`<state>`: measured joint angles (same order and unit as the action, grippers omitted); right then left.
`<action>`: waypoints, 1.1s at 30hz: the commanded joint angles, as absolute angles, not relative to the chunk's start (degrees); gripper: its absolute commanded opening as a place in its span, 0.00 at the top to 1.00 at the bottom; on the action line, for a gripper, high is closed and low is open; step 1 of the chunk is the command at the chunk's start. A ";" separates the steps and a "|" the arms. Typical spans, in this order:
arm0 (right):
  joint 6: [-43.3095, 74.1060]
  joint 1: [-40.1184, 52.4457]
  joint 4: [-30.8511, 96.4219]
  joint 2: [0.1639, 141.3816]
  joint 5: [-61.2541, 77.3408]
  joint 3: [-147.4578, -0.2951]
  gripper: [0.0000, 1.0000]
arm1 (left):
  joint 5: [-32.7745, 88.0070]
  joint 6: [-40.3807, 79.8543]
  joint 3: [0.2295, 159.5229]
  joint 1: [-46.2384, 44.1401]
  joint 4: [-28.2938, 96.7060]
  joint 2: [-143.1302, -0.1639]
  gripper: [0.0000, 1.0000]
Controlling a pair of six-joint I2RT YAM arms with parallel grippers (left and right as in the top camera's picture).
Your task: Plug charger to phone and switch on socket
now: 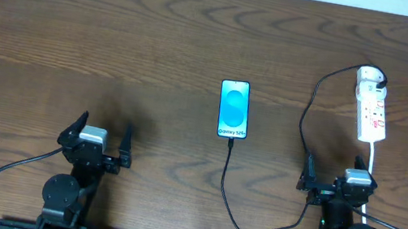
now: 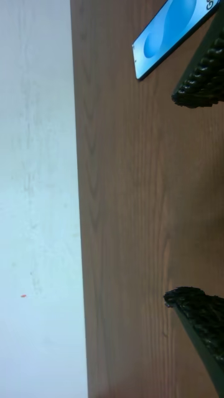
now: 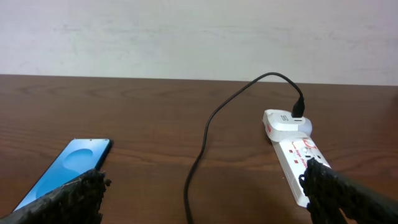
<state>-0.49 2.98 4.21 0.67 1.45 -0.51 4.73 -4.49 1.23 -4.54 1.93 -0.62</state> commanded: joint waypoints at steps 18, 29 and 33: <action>-0.91 3.42 4.34 0.32 0.99 -0.32 0.01 | 3.46 -1.65 0.23 -4.23 3.90 -0.05 0.07; -0.91 3.42 4.34 0.32 0.99 -0.32 0.01 | 3.44 -1.65 0.23 -4.25 3.86 -0.23 0.07; -0.91 3.42 4.34 0.32 0.99 -0.32 0.01 | 3.44 -1.65 0.23 -4.25 3.86 -0.23 0.06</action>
<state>-0.49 2.98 4.19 0.67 1.45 -0.51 3.49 -2.33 1.26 -4.54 1.98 -0.62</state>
